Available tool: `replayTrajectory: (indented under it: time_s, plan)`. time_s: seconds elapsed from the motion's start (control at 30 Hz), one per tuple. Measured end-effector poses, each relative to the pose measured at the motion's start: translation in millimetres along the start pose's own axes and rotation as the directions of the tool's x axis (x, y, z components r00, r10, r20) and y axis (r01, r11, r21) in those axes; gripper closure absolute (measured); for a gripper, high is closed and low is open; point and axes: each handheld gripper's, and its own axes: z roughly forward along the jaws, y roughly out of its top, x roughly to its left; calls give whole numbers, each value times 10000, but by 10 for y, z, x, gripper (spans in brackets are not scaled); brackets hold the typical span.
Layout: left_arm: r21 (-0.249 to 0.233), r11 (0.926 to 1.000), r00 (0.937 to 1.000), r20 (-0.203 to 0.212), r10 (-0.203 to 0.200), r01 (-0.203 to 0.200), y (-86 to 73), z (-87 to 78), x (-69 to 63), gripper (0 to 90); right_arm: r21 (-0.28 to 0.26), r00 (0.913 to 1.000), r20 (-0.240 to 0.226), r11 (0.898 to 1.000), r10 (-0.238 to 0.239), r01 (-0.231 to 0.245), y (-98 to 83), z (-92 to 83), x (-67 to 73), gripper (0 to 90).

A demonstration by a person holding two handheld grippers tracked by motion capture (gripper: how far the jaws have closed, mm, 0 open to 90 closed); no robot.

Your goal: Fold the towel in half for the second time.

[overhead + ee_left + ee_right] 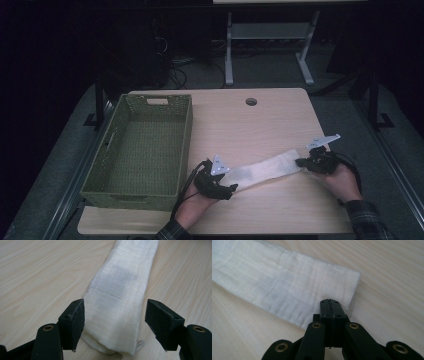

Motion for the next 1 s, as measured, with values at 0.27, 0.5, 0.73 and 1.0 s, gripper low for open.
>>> replayTrajectory:
  time_s: [0.27,0.5,0.73,1.0]
  plan:
    - [111,9999,9999,-6,-110,110,7,57,-5,313,-127,9996,-137,9997,-227,225,185,144,-144,895]
    - [122,9999,10000,42,81,-81,10,71,-19,310,-136,9991,-32,9990,-418,417,374,282,-230,895]
    - [117,9999,10000,36,18,-19,19,90,-4,310,-204,9982,-13,9980,-599,599,570,434,-283,895]
    - [12,10000,10000,23,-74,74,61,104,5,331,-448,9981,-385,9980,-472,454,751,569,-327,769]
